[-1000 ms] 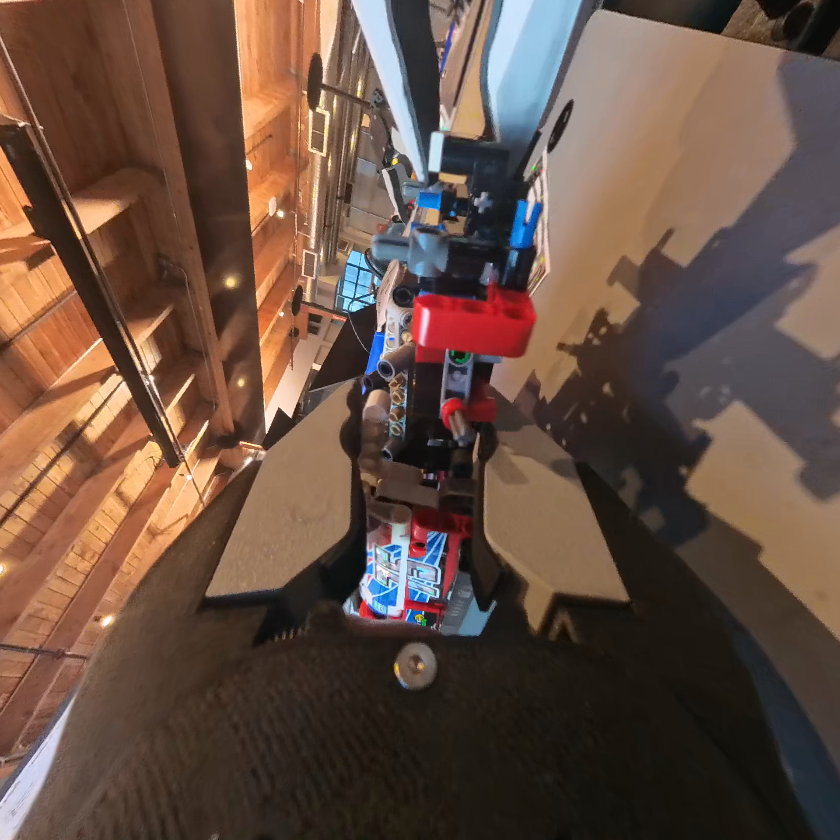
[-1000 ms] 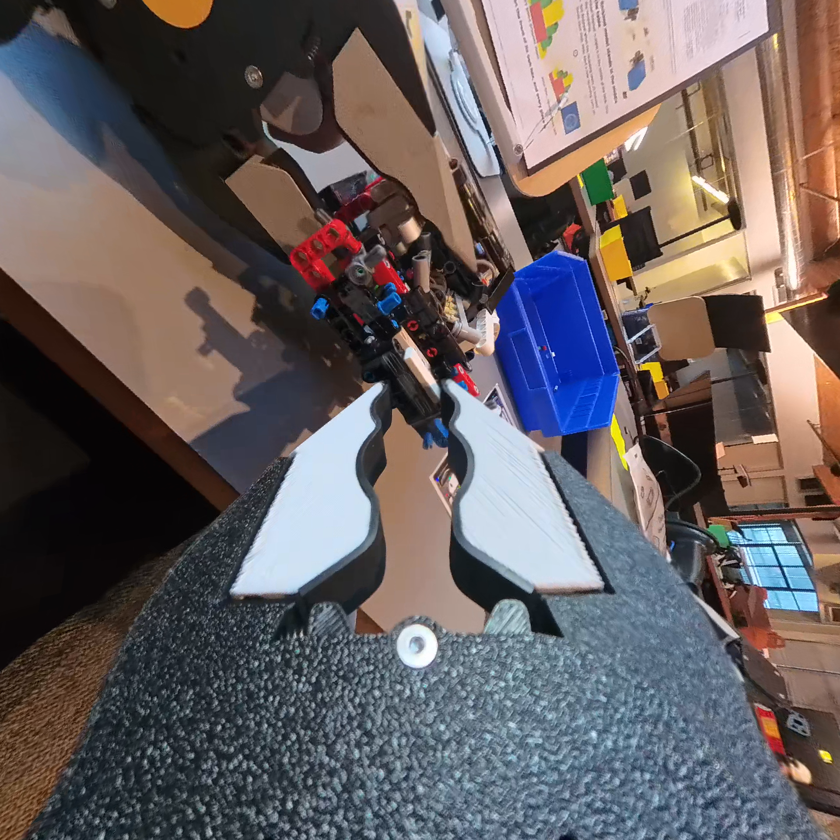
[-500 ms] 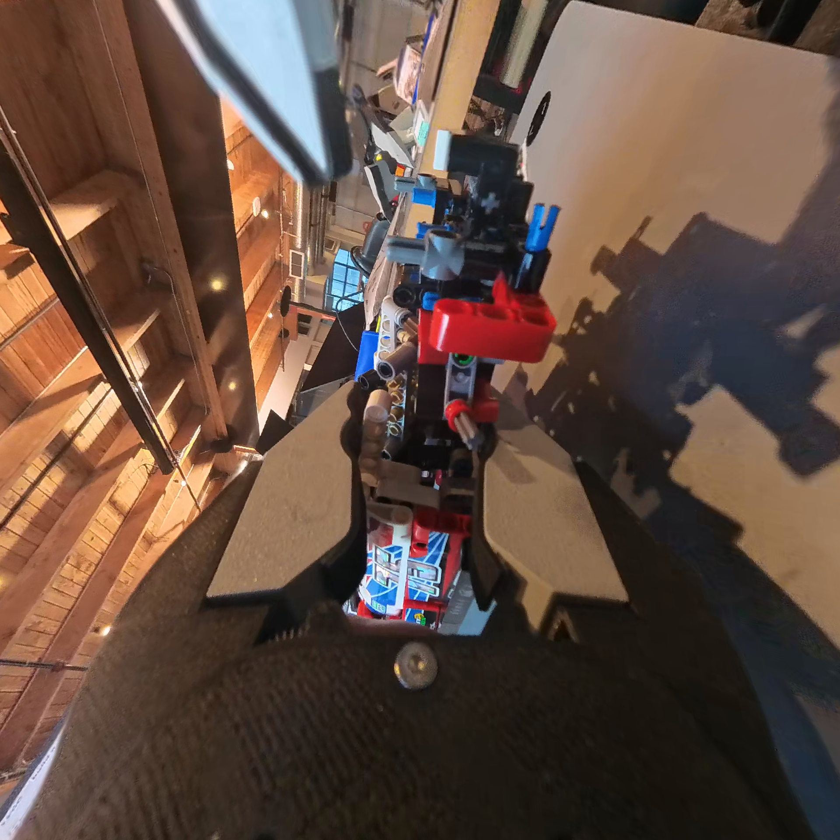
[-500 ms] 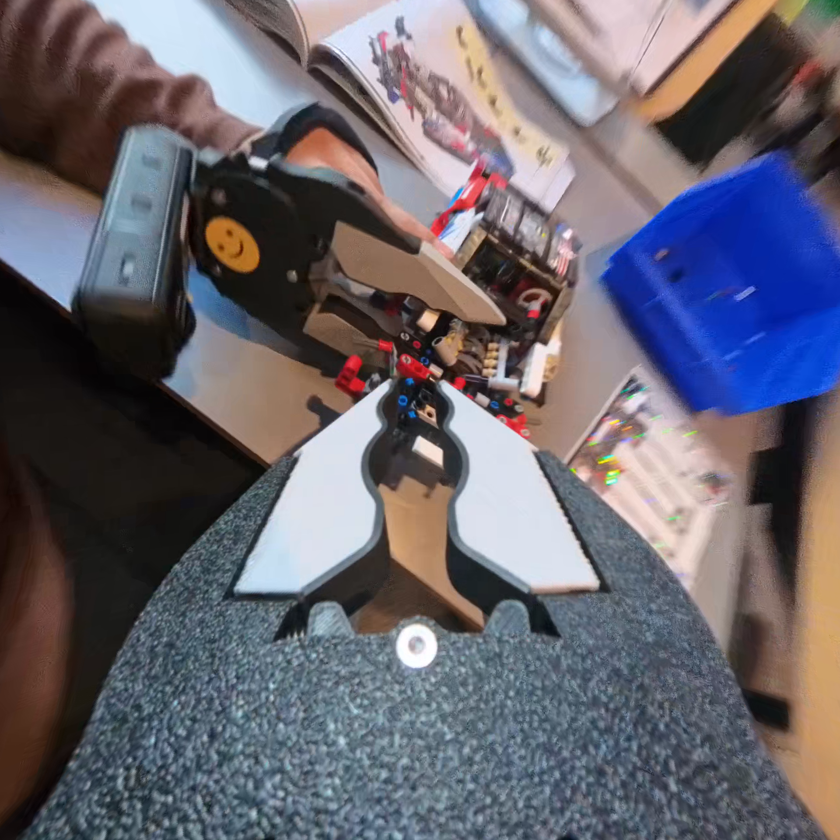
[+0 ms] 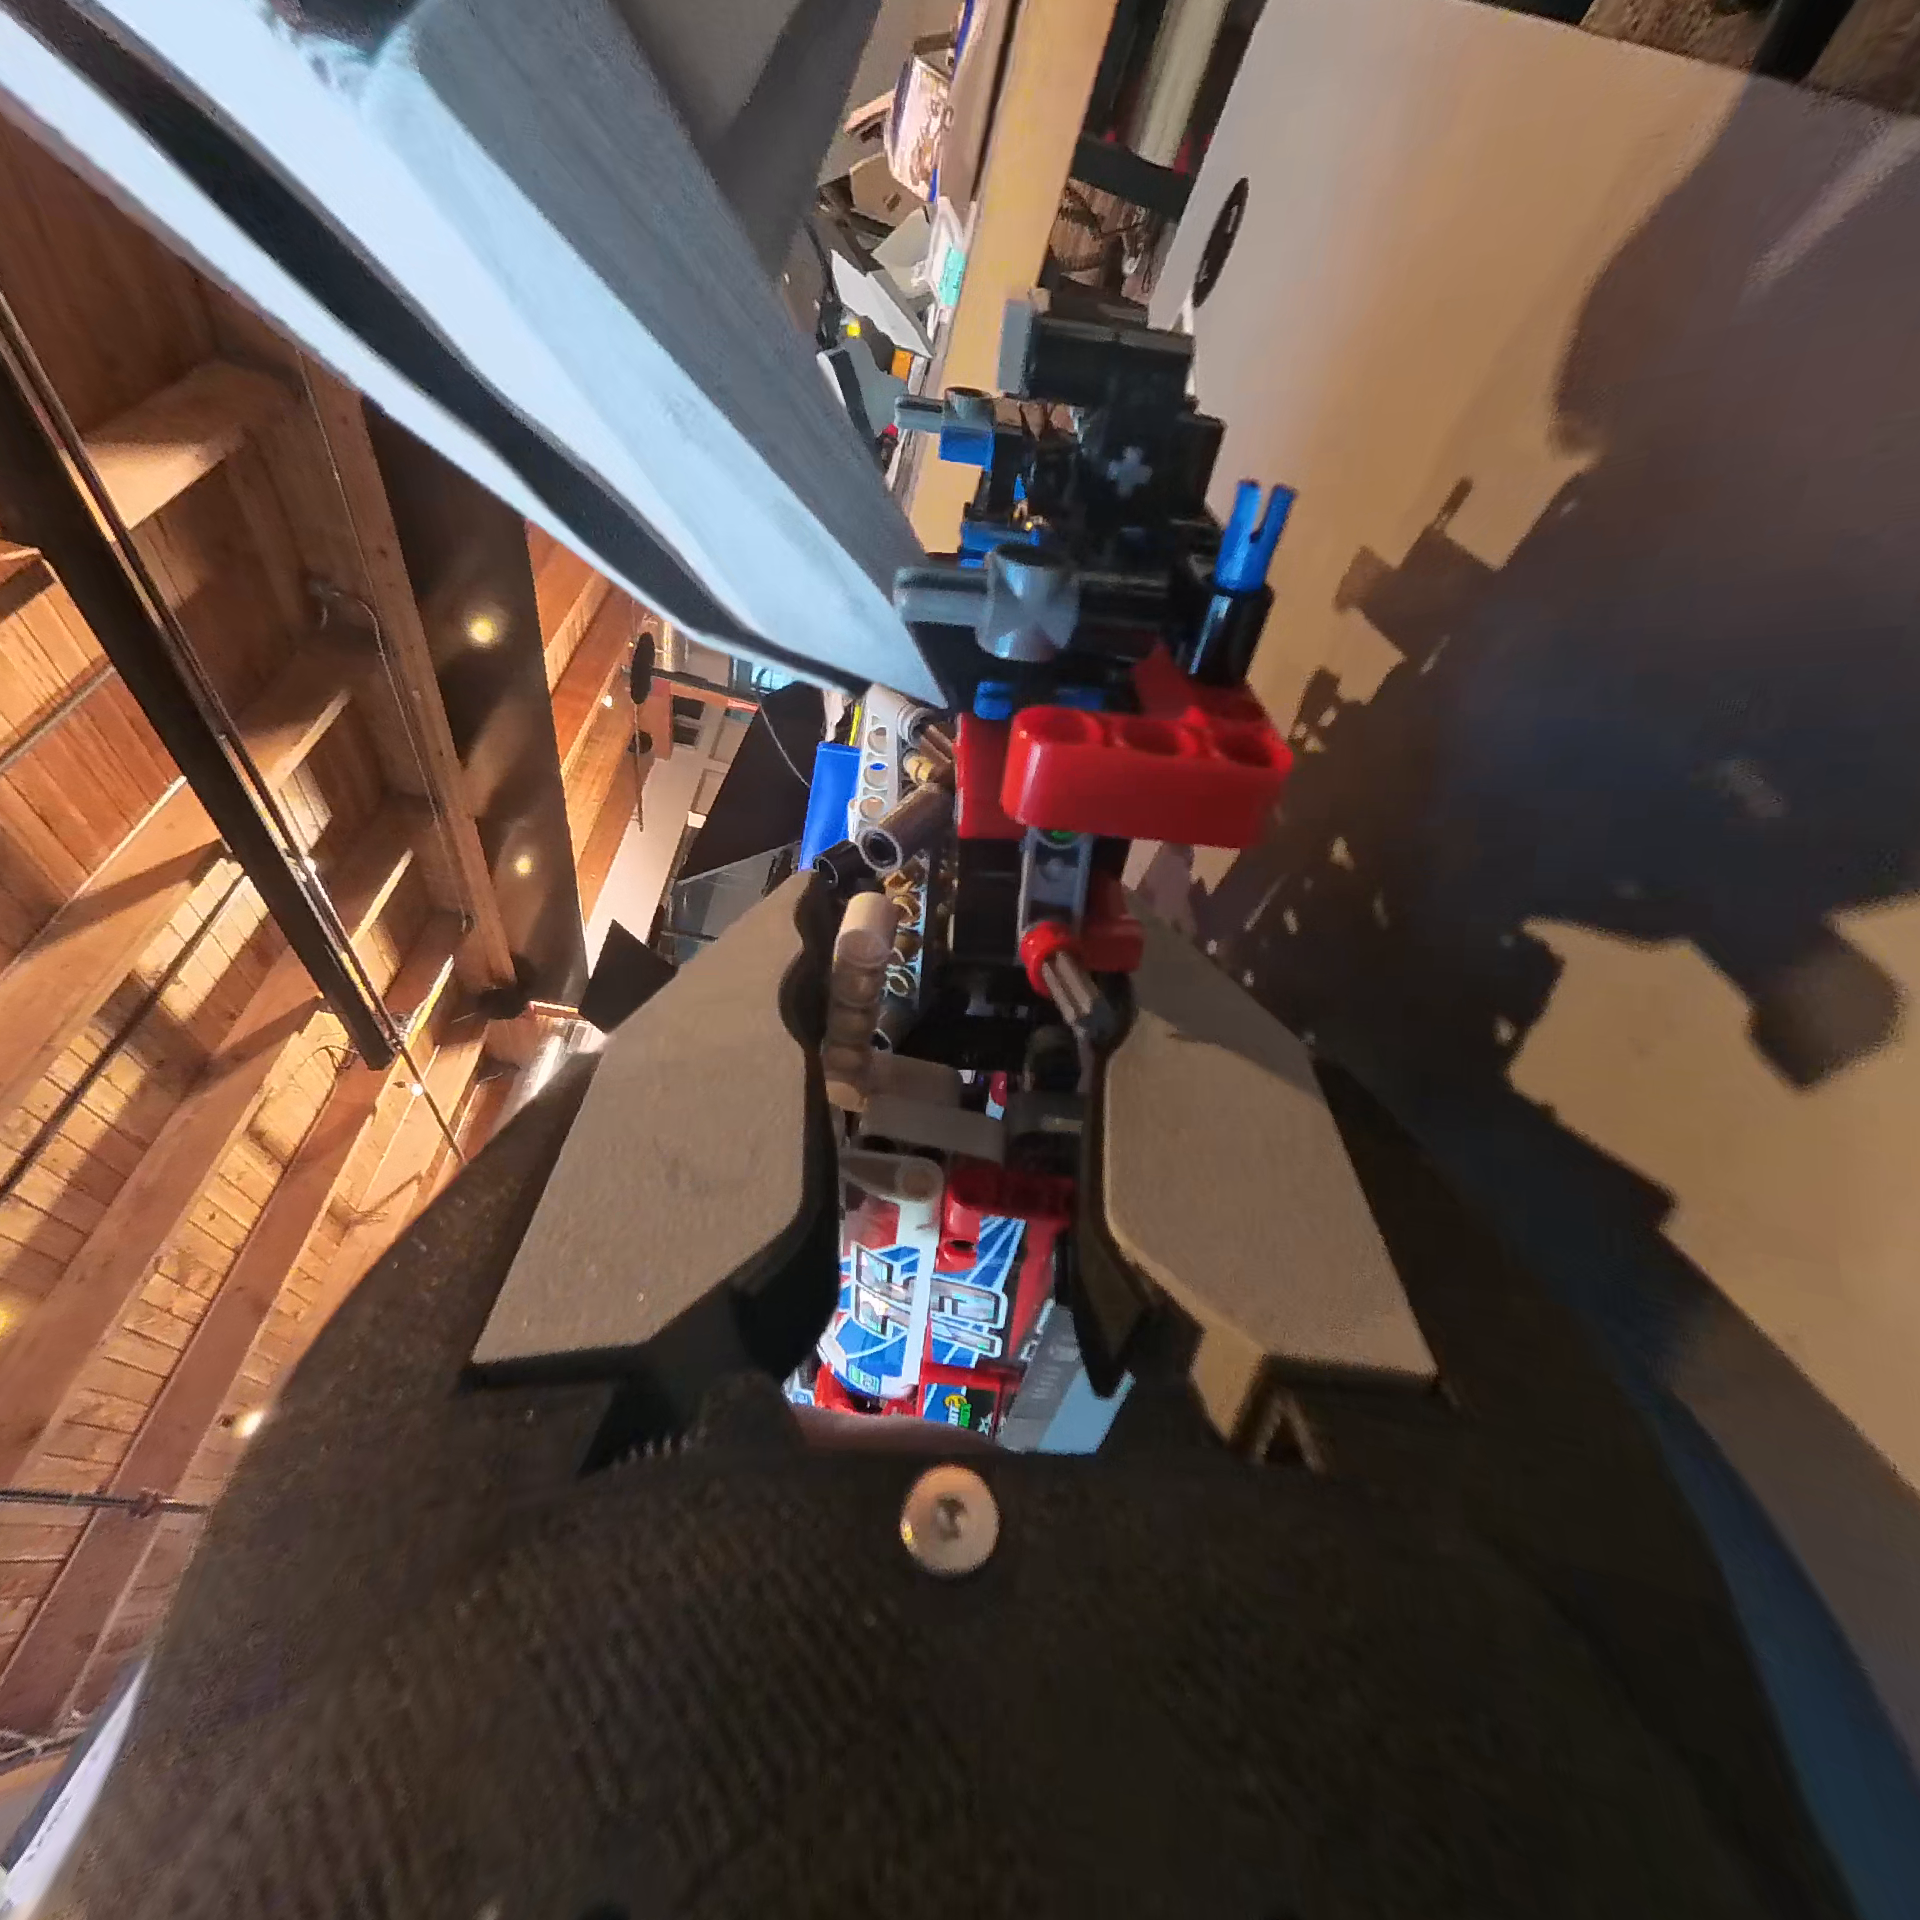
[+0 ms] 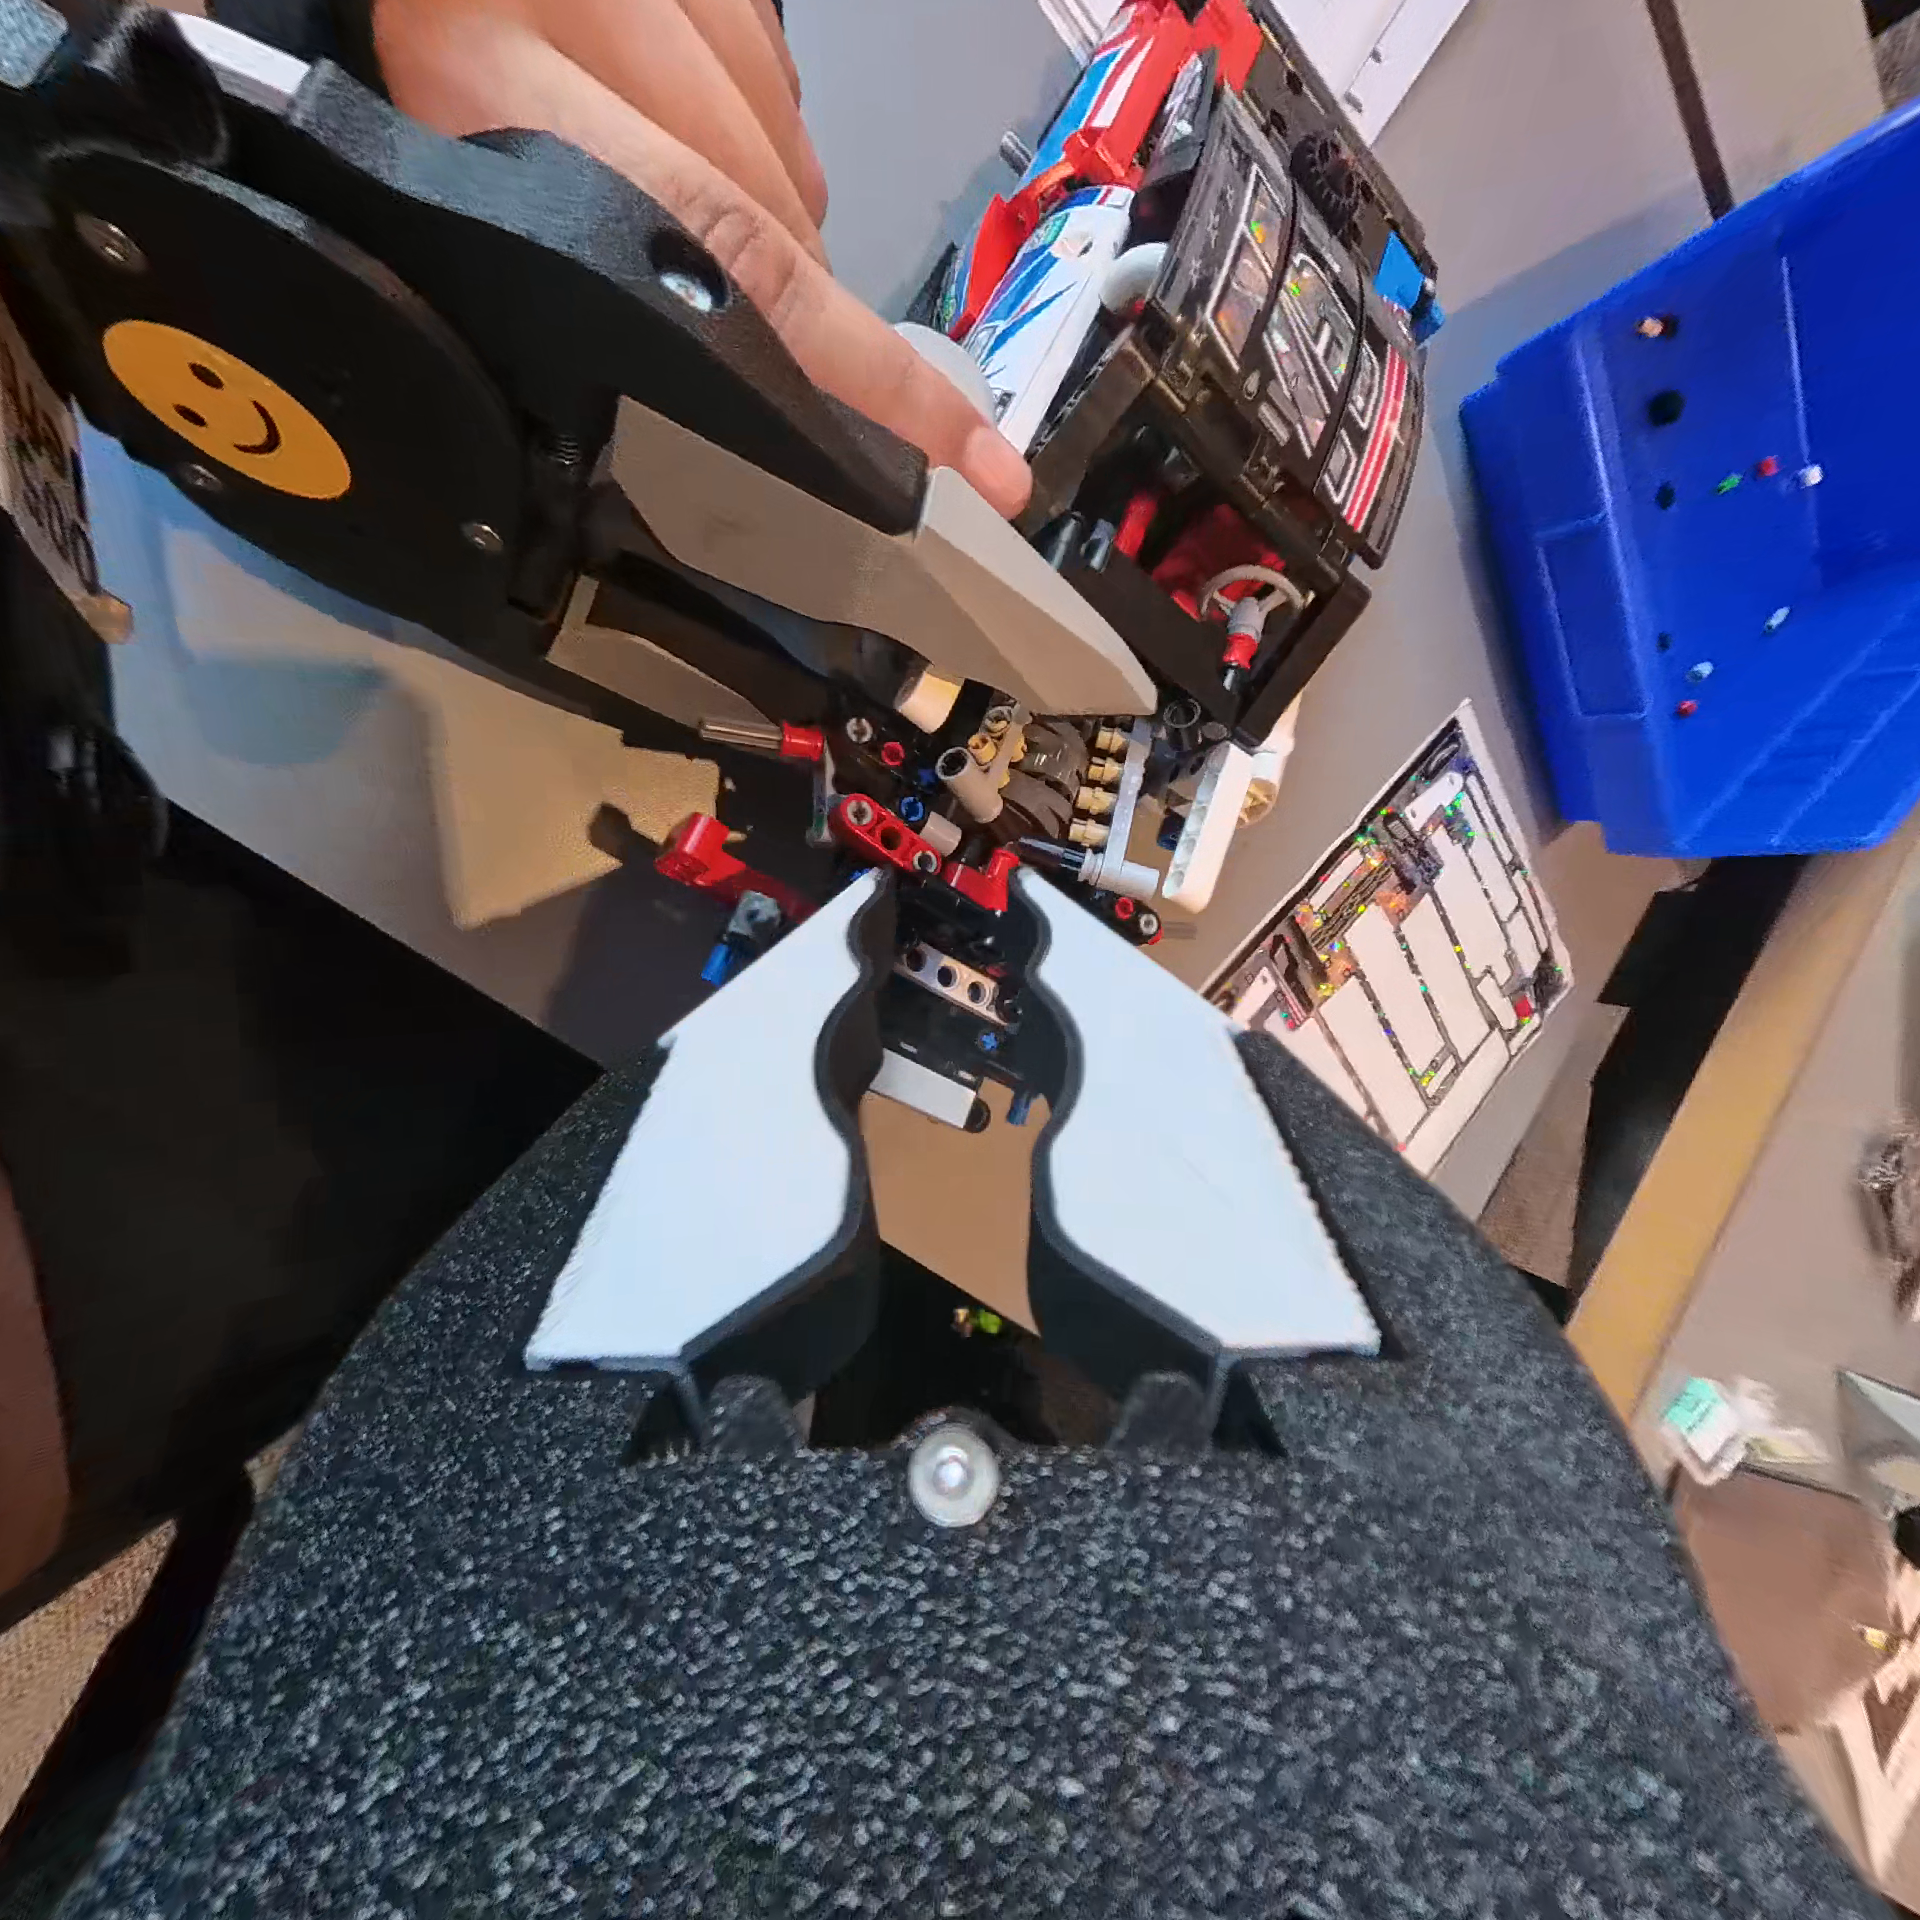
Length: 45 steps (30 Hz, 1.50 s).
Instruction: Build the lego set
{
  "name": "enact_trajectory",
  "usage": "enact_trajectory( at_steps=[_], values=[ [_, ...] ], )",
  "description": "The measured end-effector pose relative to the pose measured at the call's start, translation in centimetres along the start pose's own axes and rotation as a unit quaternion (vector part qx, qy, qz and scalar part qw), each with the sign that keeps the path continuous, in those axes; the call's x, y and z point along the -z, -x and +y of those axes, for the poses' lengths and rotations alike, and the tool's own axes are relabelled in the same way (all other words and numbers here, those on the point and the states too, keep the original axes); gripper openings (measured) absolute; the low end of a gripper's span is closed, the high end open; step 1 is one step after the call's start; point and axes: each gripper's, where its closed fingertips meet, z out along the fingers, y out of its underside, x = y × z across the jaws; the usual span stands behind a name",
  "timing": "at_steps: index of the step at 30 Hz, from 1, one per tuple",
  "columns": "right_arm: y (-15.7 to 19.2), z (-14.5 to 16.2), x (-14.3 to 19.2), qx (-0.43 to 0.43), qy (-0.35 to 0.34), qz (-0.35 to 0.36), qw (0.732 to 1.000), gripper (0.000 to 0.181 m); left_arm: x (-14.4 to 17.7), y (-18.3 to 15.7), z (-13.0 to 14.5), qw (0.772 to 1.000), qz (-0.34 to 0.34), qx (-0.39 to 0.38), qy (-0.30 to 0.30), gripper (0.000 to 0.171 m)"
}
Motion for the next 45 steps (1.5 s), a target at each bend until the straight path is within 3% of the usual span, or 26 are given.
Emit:
enact_trajectory(
  at_steps=[2, 3, 9, 12, 18, 23, 25, 28, 31, 36, 42, 45],
  values=[
    [-0.2, -0.2, 0.1, 0.000, 0.005, -0.004, 1.000, 0.028, 0.0, 0.1, 0.0, 1.000, -0.002, 0.003, -0.001, 0.046],
    [-0.2, -0.4, 0.2, -0.006, 0.003, -0.010, 1.000, 0.043, 0.0, 0.1, 0.0, 1.000, -0.001, 0.003, -0.001, 0.046],
    [-0.2, 0.3, -0.6, -0.013, 0.029, -0.030, 0.999, 0.046, 0.0, -0.3, 0.0, 1.000, 0.007, -0.004, 0.003, 0.046],
    [-0.6, 0.5, -1.0, -0.013, 0.042, -0.025, 0.999, 0.056, -0.1, -0.7, 0.0, 1.000, 0.010, -0.016, 0.008, 0.046],
    [0.1, 0.0, -1.3, -0.009, 0.023, -0.027, 0.999, 0.026, -0.4, -0.3, 0.5, 1.000, 0.006, -0.006, 0.022, 0.046],
    [-0.1, -0.4, -0.3, -0.003, -0.033, -0.006, 0.999, 0.027, -0.4, 0.2, 0.5, 1.000, 0.000, 0.011, 0.018, 0.046],
    [-0.3, -0.6, 1.4, 0.025, -0.080, 0.012, 0.996, 0.042, -0.3, 0.6, 0.4, 1.000, -0.005, 0.026, 0.013, 0.047],
    [0.3, 0.4, 2.8, 0.077, -0.109, 0.043, 0.990, 0.045, -0.2, 1.0, 0.3, 0.999, -0.009, 0.035, 0.009, 0.047],
    [0.6, 1.7, 1.7, 0.192, -0.083, 0.137, 0.968, 0.045, -0.1, 1.5, 0.3, 0.999, -0.015, 0.049, 0.005, 0.047],
    [0.8, -0.3, 1.2, 0.347, -0.130, 0.298, 0.880, 0.035, 0.2, 1.9, 0.3, 0.998, -0.017, 0.064, 0.000, 0.047],
    [0.2, -0.8, 0.3, 0.351, -0.132, 0.320, 0.870, 0.041, 0.2, 1.8, 0.0, 0.998, -0.013, 0.062, -0.005, 0.048],
    [0.2, -1.3, 0.4, 0.366, -0.138, 0.338, 0.856, 0.035, 0.3, 1.7, -0.2, 0.998, -0.010, 0.064, -0.008, 0.048]
  ],
)
